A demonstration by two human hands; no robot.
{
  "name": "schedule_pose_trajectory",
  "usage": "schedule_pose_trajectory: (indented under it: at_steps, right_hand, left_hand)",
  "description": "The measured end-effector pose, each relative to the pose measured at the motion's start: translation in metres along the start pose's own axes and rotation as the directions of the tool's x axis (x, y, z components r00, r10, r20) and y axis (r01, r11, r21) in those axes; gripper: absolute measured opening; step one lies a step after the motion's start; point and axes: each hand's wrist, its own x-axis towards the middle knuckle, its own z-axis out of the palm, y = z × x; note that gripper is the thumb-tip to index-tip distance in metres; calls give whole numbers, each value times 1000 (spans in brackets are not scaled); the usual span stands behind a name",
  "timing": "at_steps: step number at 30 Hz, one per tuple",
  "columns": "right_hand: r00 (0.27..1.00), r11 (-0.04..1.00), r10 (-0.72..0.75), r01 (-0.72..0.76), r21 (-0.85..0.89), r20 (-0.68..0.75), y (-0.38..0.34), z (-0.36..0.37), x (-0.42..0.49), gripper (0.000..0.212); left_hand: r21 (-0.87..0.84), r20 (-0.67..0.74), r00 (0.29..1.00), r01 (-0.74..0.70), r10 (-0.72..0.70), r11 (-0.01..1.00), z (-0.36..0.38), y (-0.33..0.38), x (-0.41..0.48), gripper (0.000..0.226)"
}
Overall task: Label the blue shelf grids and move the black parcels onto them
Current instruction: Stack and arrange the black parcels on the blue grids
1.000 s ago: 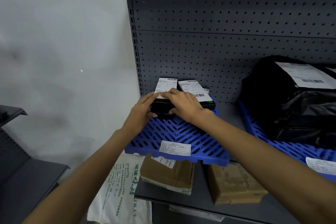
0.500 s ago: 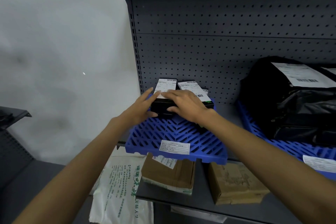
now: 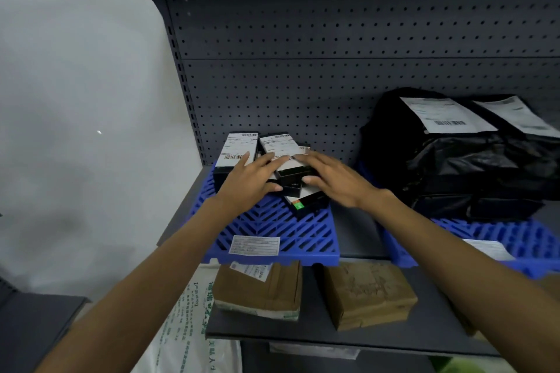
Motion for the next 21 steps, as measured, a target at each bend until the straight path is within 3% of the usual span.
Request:
schedule_pose_trajectory:
  at_steps: [3,8,12,21]
  right_hand:
    - [999,997,37,-39,60,26,-2,3,-4,66]
    - [998,993,57,-59,106,16,-8,6,-3,79]
    - [998,990,57,-54,128,-23,-7,6,-5,76]
    - [992,987,80,-66,146,-96,10,7,-25,72]
  left_hand:
    - [-21,60,998,34,-32,999,1,6,5,72]
    - [-218,136,988,107,-79,970,-3,19,8,74]
    - [-258,112,986,148,-123,955,-4,28,6,73]
    - [-361,18,995,95,-95,928,1,58,-4,69]
